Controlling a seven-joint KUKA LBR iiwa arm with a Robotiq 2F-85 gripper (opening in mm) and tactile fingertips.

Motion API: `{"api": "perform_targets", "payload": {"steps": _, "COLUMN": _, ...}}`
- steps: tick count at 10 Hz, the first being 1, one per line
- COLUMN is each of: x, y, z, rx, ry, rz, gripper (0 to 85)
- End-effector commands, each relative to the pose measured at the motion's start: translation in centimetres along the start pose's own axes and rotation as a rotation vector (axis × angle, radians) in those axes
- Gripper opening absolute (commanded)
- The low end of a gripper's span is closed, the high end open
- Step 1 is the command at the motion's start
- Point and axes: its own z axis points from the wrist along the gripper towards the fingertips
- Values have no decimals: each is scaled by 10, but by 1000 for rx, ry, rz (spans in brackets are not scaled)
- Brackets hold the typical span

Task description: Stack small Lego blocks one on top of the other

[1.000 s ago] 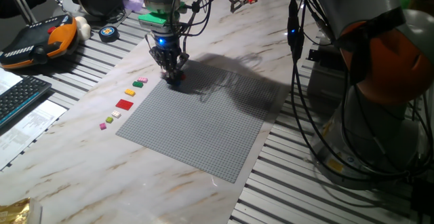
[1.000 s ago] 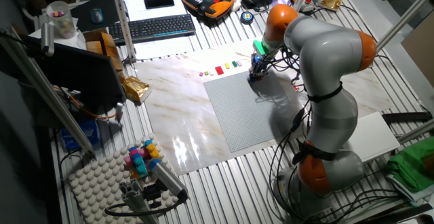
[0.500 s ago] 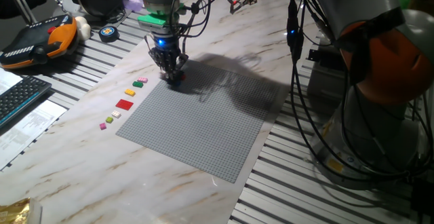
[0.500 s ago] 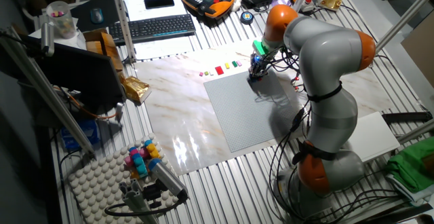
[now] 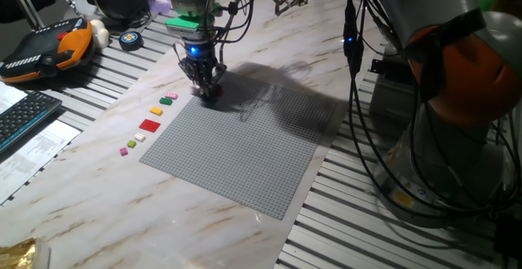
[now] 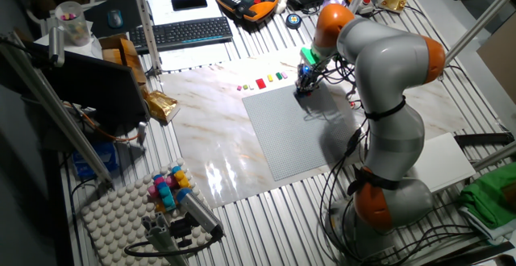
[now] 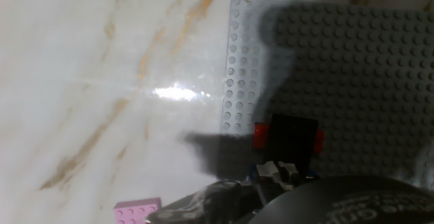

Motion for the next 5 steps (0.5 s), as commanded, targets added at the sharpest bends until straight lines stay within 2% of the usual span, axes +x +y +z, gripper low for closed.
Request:
{"api": "perform_targets", "payload": {"steps": 1, "x": 1, "y": 0, "z": 0, "rx": 8, "ry": 3, "rz": -8, "gripper": 7}}
{"api": "perform_targets", "payload": {"steps": 5, "x": 2, "y": 1, "z": 1, "rx": 16, "ry": 10, "rz": -18, "gripper": 7}}
